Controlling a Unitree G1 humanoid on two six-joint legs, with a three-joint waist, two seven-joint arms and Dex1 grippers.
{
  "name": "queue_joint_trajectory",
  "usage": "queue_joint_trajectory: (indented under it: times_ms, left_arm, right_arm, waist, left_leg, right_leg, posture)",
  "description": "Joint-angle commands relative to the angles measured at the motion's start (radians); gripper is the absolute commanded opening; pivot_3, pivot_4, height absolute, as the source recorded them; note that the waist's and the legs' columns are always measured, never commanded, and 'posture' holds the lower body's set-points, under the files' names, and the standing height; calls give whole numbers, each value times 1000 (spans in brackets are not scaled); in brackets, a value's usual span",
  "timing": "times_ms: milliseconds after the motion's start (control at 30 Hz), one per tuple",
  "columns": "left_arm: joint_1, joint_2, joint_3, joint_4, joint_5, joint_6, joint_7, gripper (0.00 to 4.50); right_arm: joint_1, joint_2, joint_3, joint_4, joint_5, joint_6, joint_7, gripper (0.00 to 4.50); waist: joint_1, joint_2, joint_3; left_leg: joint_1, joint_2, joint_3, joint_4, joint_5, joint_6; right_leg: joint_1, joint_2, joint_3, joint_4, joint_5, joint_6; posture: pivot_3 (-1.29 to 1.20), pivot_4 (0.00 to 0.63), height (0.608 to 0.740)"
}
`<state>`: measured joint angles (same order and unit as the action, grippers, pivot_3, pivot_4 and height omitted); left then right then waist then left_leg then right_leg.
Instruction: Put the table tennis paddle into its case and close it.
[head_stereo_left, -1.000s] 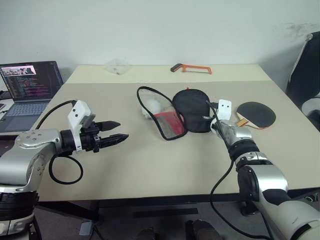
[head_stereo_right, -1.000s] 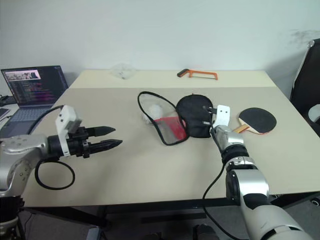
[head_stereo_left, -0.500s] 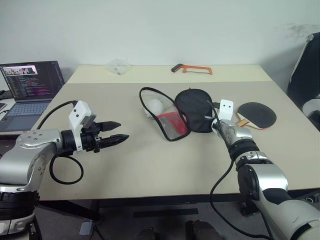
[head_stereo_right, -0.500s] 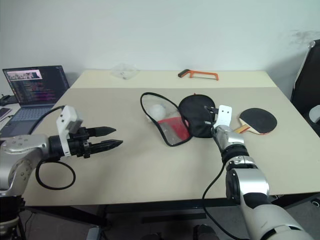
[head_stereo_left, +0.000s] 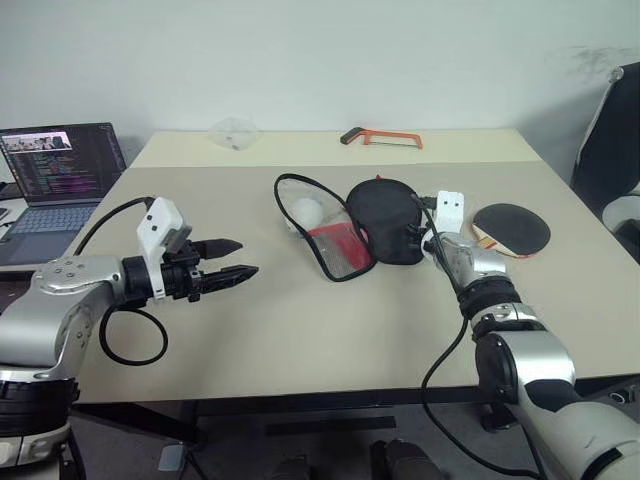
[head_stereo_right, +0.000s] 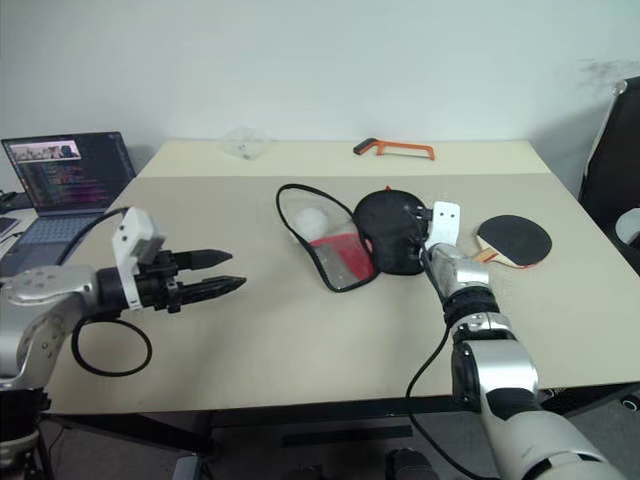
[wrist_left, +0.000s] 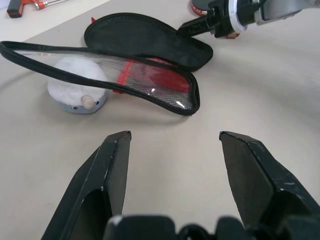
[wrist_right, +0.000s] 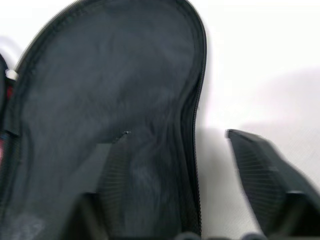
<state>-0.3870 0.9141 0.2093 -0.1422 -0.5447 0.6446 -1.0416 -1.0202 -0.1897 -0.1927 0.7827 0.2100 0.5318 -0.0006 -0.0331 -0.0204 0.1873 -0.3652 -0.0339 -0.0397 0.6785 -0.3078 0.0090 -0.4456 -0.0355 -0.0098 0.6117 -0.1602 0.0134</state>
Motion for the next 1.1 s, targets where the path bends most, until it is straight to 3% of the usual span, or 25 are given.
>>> queue_joint_trajectory:
  times_ms: [33, 200, 300, 567, 967, 1100]
  left_arm:
    - [-27, 5, -4, 11, 3, -24, -12, 3078]
    - [-48, -4, -28, 32, 8, -35, -26, 3078]
    - [-70, -24, -63, 45, 19, -45, -32, 3078]
    - [-105, -37, -95, 62, 24, -51, -39, 3078]
    - [-74, -32, -76, 19, 8, -31, -18, 3078]
    - [-66, -30, -69, 9, 5, -25, -10, 3078]
  right_arm:
    - [44, -35, -21, -279, -11, 126, -76, 4482]
    - [112, -51, -79, -444, -56, 210, -239, 4482]
    - [85, -59, -143, -303, -65, 220, -330, 4482]
    - [-49, -78, -214, 20, -61, 110, -407, 4482]
    - [-173, -72, -240, 297, -33, 48, -522, 4482]
    - [-174, -65, -244, 317, -20, 37, -546, 3514]
  waist:
    - [2, 0, 0]
    - [2, 0, 0]
    - [1, 0, 0]
    - [-11, 0, 0]
    - [-13, 0, 0]
    - [-15, 0, 0]
  left_leg:
    - [0, 0, 0, 0, 0, 0]
    - [0, 0, 0, 0, 0, 0]
    - [1, 0, 1, 0, 0, 0]
    - [1, 1, 7, 0, 0, 0]
    - [1, 2, 7, 0, 0, 1]
    - [1, 2, 6, 0, 0, 1]
  right_leg:
    - [0, 0, 0, 0, 0, 0]
    - [0, 0, 0, 0, 0, 0]
    - [0, 0, 0, 0, 0, 0]
    - [-1, 1, 2, 1, 0, 0]
    - [0, 2, 2, 0, 0, 0]
    - [0, 2, 2, 0, 0, 0]
  posture:
    - [0, 150, 740]
    - [0, 150, 740]
    - [0, 150, 740]
    - [0, 150, 740]
    - [0, 150, 740]
    - [0, 150, 740]
